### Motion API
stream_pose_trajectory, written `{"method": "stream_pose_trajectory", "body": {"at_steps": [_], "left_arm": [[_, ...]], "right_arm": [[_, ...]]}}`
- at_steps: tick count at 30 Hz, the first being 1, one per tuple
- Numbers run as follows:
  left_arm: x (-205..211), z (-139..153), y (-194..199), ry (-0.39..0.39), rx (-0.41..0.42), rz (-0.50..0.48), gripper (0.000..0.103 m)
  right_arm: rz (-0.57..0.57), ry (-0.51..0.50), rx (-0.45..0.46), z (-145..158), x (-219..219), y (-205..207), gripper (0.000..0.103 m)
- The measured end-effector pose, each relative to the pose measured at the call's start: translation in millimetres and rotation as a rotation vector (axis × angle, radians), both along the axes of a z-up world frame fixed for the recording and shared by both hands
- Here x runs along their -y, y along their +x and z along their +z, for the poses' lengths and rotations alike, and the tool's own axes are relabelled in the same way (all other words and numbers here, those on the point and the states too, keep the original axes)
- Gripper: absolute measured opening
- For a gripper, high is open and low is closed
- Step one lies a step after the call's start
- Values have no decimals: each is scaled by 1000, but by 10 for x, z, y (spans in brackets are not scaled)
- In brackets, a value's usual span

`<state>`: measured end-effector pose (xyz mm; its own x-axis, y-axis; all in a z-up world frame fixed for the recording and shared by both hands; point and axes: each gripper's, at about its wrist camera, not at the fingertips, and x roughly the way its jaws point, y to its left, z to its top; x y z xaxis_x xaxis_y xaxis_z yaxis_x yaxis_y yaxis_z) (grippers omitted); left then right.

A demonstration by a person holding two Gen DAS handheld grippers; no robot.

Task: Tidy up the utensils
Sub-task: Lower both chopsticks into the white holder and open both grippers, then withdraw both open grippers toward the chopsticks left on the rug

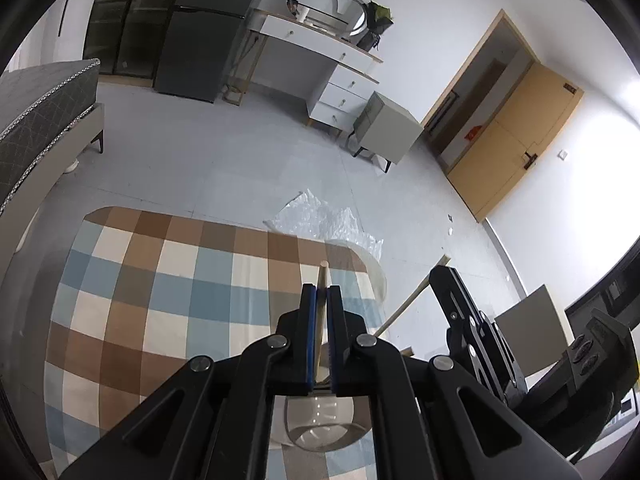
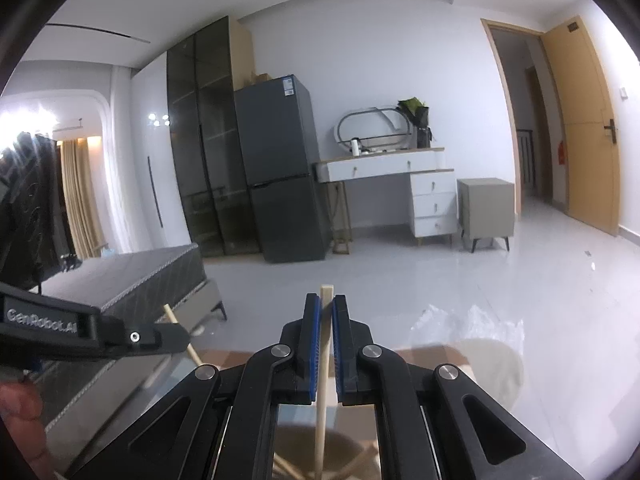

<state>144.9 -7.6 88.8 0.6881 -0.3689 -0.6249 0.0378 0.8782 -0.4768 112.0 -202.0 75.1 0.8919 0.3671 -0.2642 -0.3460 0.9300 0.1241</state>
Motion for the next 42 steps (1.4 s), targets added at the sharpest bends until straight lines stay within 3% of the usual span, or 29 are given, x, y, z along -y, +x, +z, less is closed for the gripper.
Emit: {"method": "stream_pose_trajectory", "body": {"at_steps": [14,25,26,30,33,36,39,42], "left_arm": [[254,-124,-82,68,-87,-98,1],[365,-274,-157,88,-203,-171,3],[367,-252,-198,105,-200,-161,5],[341,-99,-450,121,-129,-139,39],[322,-4,-641,157,-75,-110,44],[293,27,-754,183,-59,-81,49],[272,41,-909,218,-39,-48,64],[248,20,-1016,236,-20,-24,67]], "right_arm": [[59,-15,-109,-87,146,-235,5],[-9,54,-142,-58,550,-558,8],[-14,62,-150,-67,588,-590,8],[-38,68,-171,-105,698,-727,10],[-60,74,-170,-127,759,-846,24],[-67,79,-170,-141,786,-939,27],[-70,64,-165,-157,781,-1043,42],[-70,52,-153,-156,751,-1121,51]]}}
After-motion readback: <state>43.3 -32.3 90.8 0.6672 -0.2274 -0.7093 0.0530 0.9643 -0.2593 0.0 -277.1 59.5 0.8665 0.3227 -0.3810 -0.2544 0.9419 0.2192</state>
